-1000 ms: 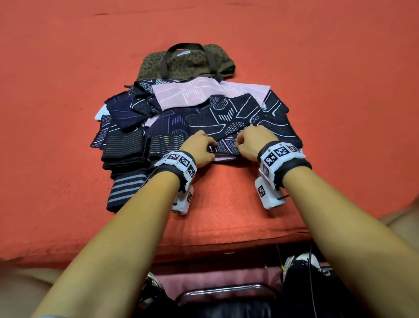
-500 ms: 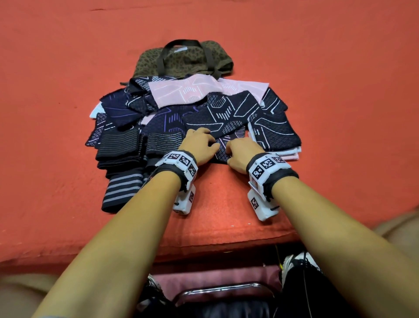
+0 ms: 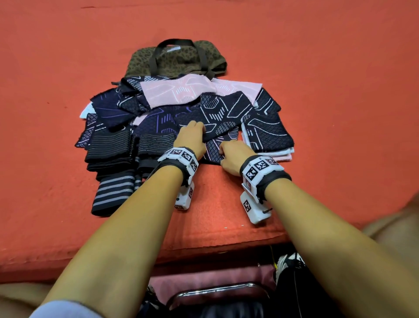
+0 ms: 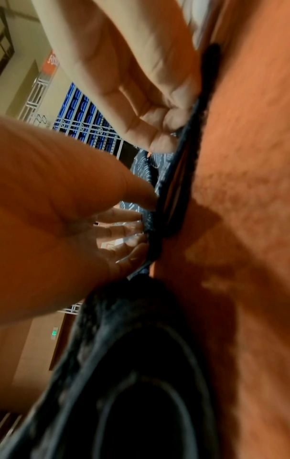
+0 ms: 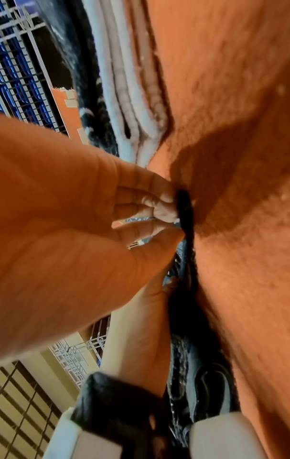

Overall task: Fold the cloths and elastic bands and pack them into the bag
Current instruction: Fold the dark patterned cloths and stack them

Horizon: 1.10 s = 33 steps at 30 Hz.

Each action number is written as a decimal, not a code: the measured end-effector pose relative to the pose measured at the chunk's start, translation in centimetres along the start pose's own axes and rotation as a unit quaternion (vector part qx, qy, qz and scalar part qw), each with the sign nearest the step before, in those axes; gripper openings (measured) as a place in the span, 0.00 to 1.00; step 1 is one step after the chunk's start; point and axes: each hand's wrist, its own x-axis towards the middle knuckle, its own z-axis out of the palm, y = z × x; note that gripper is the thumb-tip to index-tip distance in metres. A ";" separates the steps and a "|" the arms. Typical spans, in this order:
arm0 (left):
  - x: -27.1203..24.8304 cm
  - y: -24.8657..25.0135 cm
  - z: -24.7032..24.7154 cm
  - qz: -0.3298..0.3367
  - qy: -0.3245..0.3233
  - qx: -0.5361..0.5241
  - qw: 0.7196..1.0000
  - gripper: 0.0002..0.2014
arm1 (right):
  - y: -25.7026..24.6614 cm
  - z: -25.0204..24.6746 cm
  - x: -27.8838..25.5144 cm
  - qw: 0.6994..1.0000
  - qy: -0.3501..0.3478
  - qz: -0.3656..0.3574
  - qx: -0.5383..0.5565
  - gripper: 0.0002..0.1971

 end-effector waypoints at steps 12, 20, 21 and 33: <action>-1.3 0.0 -1.8 0.033 -0.041 -0.038 0.998 0.19 | -0.2 -0.5 -0.6 0.996 0.021 0.020 0.087 0.21; -3.8 -0.1 -2.1 0.067 -0.093 -0.071 0.991 0.17 | -0.4 -0.5 -0.6 0.999 0.019 0.013 0.036 0.25; -3.9 -0.1 -2.2 0.068 -0.098 -0.073 0.990 0.17 | -0.4 -0.5 -0.6 0.999 0.024 0.010 0.034 0.25; -5.4 -0.6 -2.7 0.072 -0.166 -0.085 0.980 0.10 | -1.8 -2.7 -1.3 0.996 0.023 -0.029 -0.078 0.10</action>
